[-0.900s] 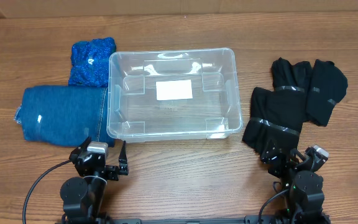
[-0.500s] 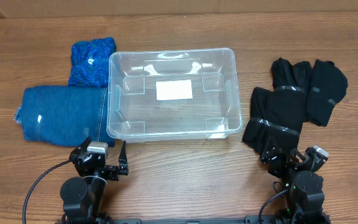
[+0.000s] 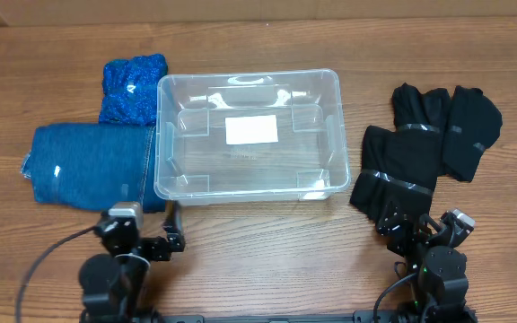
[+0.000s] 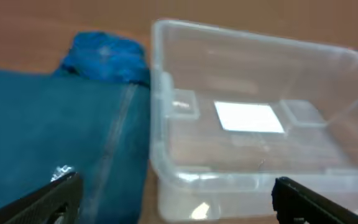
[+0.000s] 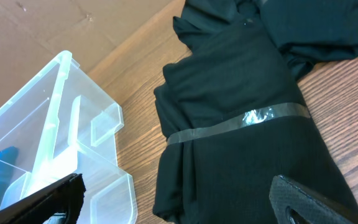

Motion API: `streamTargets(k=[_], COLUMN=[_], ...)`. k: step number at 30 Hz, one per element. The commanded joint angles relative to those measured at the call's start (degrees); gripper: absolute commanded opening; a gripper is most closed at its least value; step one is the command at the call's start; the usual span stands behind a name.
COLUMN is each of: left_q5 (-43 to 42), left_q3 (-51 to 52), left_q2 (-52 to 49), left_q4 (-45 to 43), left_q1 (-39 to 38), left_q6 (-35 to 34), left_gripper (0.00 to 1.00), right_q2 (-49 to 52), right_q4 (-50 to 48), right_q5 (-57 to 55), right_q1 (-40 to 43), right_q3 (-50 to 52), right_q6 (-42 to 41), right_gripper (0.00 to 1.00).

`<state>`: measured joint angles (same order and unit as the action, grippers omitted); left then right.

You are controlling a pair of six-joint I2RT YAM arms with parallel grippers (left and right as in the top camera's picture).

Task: Pack container
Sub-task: 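Move the left gripper toward the folded blue jeans, then grasp the blue jeans with the left gripper and lift into the bin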

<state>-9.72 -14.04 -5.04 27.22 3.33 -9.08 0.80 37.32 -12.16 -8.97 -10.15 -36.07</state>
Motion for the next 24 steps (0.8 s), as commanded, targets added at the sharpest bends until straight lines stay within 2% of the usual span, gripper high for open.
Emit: streamTargets(k=[1, 2, 5, 7, 8, 10, 11, 13, 17, 19, 21, 24], left_q5=[5.38, 1.62, 3.21, 10.36, 10.32, 8.41, 5.22, 0.74, -8.22, -16.87, -21.81, -21.86], left_q3=[-22.47, -32.20, -43.71, -51.10, -53.24, -58.49, -60.85, -61.46, -61.46, -61.46, -61.48, -61.48], left_q2=[-17.05, -25.77, -35.87, -44.39, -47.39, -56.46, -63.65, -71.95, -83.97, -90.25, -94.55, -100.63], left_q4=[8.96, 12.68, 16.17, 21.75, 23.71, 28.72, 30.40, 29.75, 25.77, 20.68, 15.21, 10.86], left_q1=[-0.35, -0.37, -0.33, 1.51, 3.34, 10.86, 18.08, 26.84, 39.17, 44.76, 46.64, 44.98], left_q6=[-3.34, -2.36, 0.26, -4.13, -4.26, -4.20, -2.47, 0.42, 4.85, 10.56, 16.61, 18.53], left_gripper=[1.00, 1.00, 1.00, 1.00, 1.00, 1.00, 1.00, 1.00, 1.00, 1.00, 1.00, 1.00], right_q2=[-0.57, -0.57, -0.57, -0.57, -0.57, -0.57, -0.57, -0.57, -0.57, -0.57, -0.57, -0.57], right_q4=[0.07, 0.07, 0.07, 0.07, 0.07, 0.07, 0.07, 0.07, 0.07, 0.07, 0.07, 0.07], right_q5=[-0.15, -0.15, -0.15, -0.15, -0.15, -0.15, -0.15, -0.15, -0.15, -0.15, -0.15, -0.15], right_q1=[0.37, 0.37, 0.37, 0.37, 0.37, 0.37, 0.37, 0.37, 0.37, 0.37, 0.37, 0.37], right_q3=[0.87, 0.87, 0.87, 0.87, 0.87, 0.87, 0.87, 0.87, 0.87, 0.87, 0.87, 0.87], right_q6=[-0.20, -0.20, -0.20, -0.17, -0.20, -0.20, -0.20, -0.20, -0.20, -0.20, -0.17, -0.20], right_gripper=[1.00, 1.00, 1.00, 1.00, 1.00, 1.00, 1.00, 1.00, 1.00, 1.00, 1.00, 1.00])
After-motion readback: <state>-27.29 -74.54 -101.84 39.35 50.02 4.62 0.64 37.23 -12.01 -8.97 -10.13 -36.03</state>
